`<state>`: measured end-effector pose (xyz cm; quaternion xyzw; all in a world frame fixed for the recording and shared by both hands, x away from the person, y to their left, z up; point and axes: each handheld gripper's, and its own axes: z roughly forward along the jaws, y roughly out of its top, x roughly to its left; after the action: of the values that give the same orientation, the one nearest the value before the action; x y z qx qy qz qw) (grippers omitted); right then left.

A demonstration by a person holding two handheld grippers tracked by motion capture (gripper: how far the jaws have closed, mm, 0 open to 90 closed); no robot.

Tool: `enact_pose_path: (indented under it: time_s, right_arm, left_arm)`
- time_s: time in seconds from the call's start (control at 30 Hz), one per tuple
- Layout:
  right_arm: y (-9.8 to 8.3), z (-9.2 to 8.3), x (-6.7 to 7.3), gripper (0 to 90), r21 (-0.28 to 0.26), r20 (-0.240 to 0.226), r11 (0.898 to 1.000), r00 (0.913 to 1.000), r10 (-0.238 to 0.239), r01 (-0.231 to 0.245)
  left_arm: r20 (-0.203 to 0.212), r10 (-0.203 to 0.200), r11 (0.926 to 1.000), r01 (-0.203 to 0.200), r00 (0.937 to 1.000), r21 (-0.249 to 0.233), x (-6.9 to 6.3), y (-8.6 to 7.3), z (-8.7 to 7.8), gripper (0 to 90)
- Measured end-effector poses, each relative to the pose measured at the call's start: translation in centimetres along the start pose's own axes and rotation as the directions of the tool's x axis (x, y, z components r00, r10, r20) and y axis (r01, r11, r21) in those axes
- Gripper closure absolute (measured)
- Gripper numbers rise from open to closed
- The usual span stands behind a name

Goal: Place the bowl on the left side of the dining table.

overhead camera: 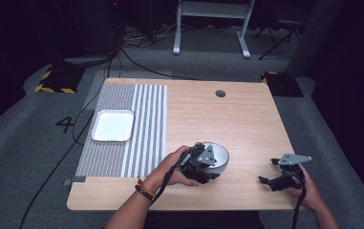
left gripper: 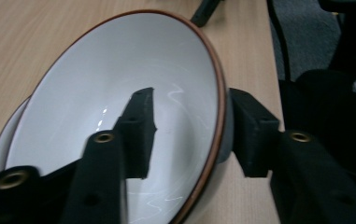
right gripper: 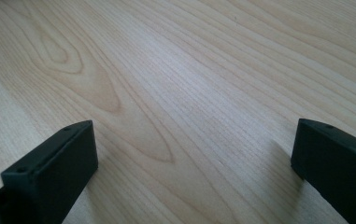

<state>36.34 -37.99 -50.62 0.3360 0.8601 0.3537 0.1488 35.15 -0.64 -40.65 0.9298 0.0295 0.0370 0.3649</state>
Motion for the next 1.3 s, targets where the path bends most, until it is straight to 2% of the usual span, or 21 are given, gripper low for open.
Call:
enact_pose_path:
  time_s: [0.03, 0.07, 0.23, 0.33, 0.37, 0.9, 1.13, 1.27, 1.3]
  right_arm:
    - [0.0, 0.0, 0.0, 0.6, 0.000, 0.000, 1.000, 1.0000, 0.000, 0.000]
    - [0.0, 0.0, 0.0, 0.6, 0.000, 0.000, 1.000, 1.0000, 0.000, 0.000]
    - [0.0, 0.0, 0.0, 0.6, 0.000, 0.000, 1.000, 1.0000, 0.000, 0.000]
    - [0.0, 0.0, 0.0, 0.6, 0.000, 0.000, 1.000, 1.0000, 0.000, 0.000]
    - [0.0, 0.0, 0.0, 0.6, 0.000, 0.000, 1.000, 1.0000, 0.000, 0.000]
    - [0.0, 0.0, 0.0, 0.6, 0.000, 0.000, 1.000, 1.0000, 0.000, 0.000]
    - [0.0, 0.0, 0.1, 0.6, 0.000, 0.000, 1.000, 1.0000, 0.005, -0.005]
    - [0.0, 0.0, 0.1, 0.6, 0.000, 0.000, 1.000, 1.0000, 0.003, -0.003]
    - [0.0, 0.0, 0.1, 0.6, 0.000, 0.000, 1.000, 1.0000, 0.003, -0.003]
  left_arm:
    - [0.010, 0.021, 0.9998, -0.021, 0.9997, 0.001, -0.1, 0.1, 0.0, 65.4]
    - [0.002, 0.041, 0.9991, -0.041, 0.9991, -0.003, -0.2, 0.1, 0.1, 70.4]
    - [0.003, 0.064, 0.9976, -0.064, 0.9979, 0.026, -0.5, 0.7, 0.3, 78.0]
    - [-0.008, 0.082, 0.9958, -0.082, 0.9966, 0.040, -0.6, 1.0, 0.6, 78.1]
    - [-0.002, 0.074, 0.9965, -0.074, 0.9972, 0.039, -0.6, 0.9, 0.5, 78.1]
    - [-0.006, 0.086, 0.9958, -0.085, 0.9963, 0.033, -0.6, 0.7, 0.4, 78.6]
    - [-0.003, 0.073, 0.9970, -0.073, 0.9973, 0.026, -0.5, 0.9, 0.2, 78.6]
    - [0.013, 0.048, 0.9989, -0.048, 0.9988, -0.006, -0.3, 1.1, -0.4, 78.6]
    - [0.003, 0.058, 0.9983, -0.058, 0.9983, -0.005, -0.4, 1.2, -0.6, 78.7]
